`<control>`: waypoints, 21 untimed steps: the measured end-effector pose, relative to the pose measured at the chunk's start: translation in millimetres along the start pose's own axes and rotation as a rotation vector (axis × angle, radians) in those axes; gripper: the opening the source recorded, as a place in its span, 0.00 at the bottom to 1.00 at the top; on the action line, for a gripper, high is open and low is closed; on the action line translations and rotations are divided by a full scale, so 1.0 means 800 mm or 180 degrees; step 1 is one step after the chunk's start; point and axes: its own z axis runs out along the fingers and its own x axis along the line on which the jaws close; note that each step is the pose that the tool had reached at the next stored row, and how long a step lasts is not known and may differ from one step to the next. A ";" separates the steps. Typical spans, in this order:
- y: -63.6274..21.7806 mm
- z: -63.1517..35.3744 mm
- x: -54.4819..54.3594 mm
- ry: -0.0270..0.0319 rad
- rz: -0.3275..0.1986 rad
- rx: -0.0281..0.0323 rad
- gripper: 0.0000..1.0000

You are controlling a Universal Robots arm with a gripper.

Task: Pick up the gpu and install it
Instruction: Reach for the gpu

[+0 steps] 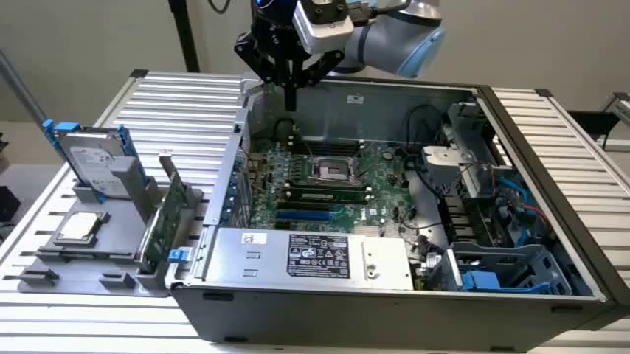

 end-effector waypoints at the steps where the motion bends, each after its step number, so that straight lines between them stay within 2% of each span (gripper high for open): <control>1: 0.000 0.000 0.000 0.0000 0.0000 0.0000 0.11; 14: 0.000 0.000 0.000 0.0000 0.0000 0.0000 0.11; 16: -0.003 0.000 0.002 0.0001 -0.0001 0.0001 0.11; 21: -0.020 -0.001 0.028 -0.0001 0.0000 0.0000 0.11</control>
